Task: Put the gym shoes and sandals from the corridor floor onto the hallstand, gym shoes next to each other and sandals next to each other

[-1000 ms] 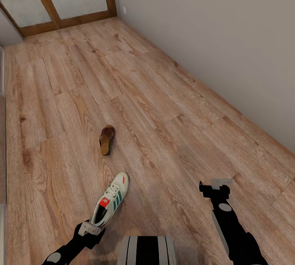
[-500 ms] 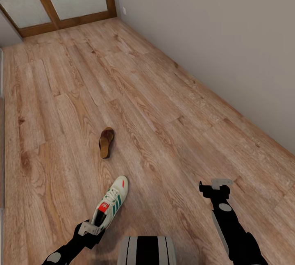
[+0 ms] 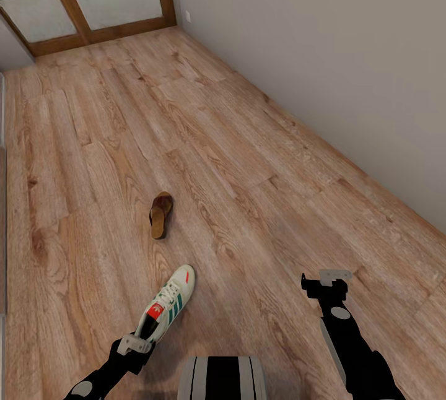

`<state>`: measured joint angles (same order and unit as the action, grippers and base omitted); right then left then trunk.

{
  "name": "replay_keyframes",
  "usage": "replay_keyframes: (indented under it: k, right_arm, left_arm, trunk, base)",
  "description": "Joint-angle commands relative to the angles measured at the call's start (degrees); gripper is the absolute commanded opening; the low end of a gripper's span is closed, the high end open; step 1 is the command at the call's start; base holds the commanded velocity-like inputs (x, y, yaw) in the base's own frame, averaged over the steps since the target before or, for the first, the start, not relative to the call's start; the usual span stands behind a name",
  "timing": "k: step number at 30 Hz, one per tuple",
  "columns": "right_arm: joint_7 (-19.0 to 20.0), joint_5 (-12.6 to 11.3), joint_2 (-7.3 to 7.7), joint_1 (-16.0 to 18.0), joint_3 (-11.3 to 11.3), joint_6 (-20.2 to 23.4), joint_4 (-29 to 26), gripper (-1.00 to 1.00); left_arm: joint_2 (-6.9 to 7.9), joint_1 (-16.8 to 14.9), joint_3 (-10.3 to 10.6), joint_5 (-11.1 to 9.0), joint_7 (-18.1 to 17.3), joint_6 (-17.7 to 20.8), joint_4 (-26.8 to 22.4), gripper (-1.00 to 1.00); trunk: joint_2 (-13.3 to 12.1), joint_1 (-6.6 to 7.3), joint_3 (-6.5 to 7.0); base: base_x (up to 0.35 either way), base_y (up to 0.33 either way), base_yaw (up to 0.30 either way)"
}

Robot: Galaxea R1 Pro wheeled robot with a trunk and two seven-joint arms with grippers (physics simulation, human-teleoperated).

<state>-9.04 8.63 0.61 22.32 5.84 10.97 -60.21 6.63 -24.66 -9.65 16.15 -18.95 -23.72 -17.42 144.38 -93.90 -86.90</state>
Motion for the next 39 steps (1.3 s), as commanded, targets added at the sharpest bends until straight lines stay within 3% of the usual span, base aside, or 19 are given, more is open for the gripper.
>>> replay_keyframes:
  k: [1, 26, 39]
  right_arm:
    - [-0.1, 0.6, 0.01, 0.0, 0.0, 0.5, -0.1, 1.00]
    - [-0.1, 0.6, 0.01, 0.0, 0.0, 0.5, 0.0, 1.00]
    - [0.0, 1.0, 0.25, 0.0, 0.0, 0.2, 0.7, 1.00]
  left_arm:
    - [-0.03, 0.0, -0.6, 0.5, -0.2, -0.2, 0.0, -1.00]
    - [-0.04, 0.1, -0.5, 0.4, -0.2, -0.2, -1.7, -1.00]
    - [0.05, 0.1, -0.6, 0.3, -0.1, -0.2, -1.7, -1.00]
  trunk:
    - [0.0, 0.01, -0.03]
    - [0.0, 0.01, -0.03]
    - [-0.2, 0.34, 2.85]
  base:
    - [0.000, 0.000, 0.000]
    - [0.000, 0.000, 0.000]
    - [0.000, 0.000, 0.000]
